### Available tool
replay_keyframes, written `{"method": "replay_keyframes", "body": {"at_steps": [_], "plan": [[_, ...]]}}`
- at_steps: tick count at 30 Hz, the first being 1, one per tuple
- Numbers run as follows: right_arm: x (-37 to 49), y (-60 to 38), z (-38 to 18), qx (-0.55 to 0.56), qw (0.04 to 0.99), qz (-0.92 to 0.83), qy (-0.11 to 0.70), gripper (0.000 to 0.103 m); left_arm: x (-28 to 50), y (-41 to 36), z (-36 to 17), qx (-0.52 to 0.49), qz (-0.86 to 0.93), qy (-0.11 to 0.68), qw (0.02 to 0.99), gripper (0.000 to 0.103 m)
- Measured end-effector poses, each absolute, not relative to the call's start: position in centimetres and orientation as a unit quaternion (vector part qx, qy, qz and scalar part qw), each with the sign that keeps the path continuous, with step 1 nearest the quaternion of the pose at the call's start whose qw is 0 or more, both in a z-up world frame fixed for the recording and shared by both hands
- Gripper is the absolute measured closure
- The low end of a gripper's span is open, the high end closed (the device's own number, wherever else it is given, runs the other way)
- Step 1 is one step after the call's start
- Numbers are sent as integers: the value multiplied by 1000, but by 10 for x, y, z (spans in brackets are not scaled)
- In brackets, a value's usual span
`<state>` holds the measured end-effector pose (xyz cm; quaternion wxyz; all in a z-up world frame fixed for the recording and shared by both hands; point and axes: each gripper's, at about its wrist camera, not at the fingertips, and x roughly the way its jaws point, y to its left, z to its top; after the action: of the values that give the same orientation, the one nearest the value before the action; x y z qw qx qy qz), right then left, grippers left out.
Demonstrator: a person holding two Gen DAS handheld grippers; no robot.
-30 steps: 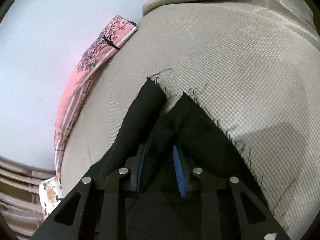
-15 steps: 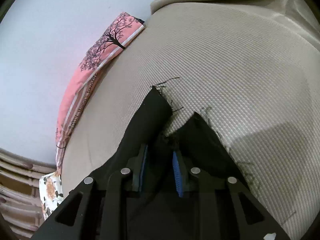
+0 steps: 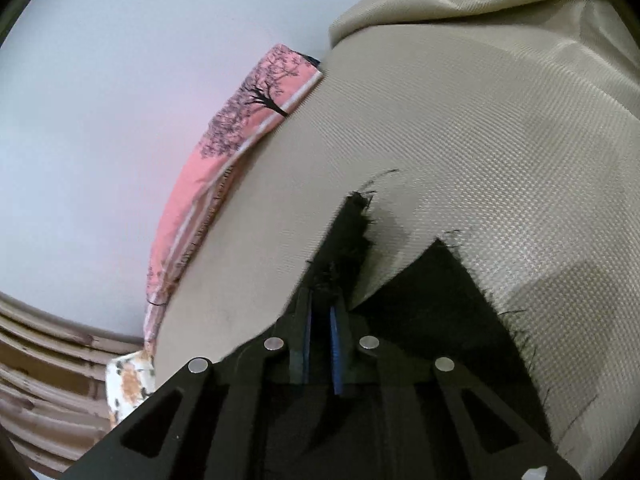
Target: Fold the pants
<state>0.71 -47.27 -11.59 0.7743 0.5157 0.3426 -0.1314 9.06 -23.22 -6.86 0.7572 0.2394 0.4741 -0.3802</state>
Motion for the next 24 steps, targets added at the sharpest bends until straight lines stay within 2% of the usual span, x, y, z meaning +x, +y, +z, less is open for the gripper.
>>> {"method": "replay_keyframes", "body": {"at_steps": [2, 6, 8, 9, 17, 21, 24], "plan": [[10, -470, -102, 517, 779, -122, 334, 95, 92, -235, -69, 237, -381, 475, 757, 49], [23, -462, -72, 508, 792, -106, 322, 96, 90, -236, -66, 240, -389, 468, 756, 77], [30, -459, -58, 510, 794, -99, 315, 96, 92, -236, -65, 237, -390, 470, 756, 89], [34, -458, -51, 506, 798, -99, 312, 96, 96, -235, -62, 230, -387, 473, 757, 92], [21, -448, 15, 460, 837, -99, 280, 97, 109, -226, -23, 204, -402, 438, 778, 94], [-23, -446, 5, 448, 830, -144, 298, 97, 94, -235, -34, 239, -427, 436, 756, 94], [-57, -448, -30, 444, 808, -194, 336, 97, 79, -242, -49, 274, -438, 438, 736, 94]]}}
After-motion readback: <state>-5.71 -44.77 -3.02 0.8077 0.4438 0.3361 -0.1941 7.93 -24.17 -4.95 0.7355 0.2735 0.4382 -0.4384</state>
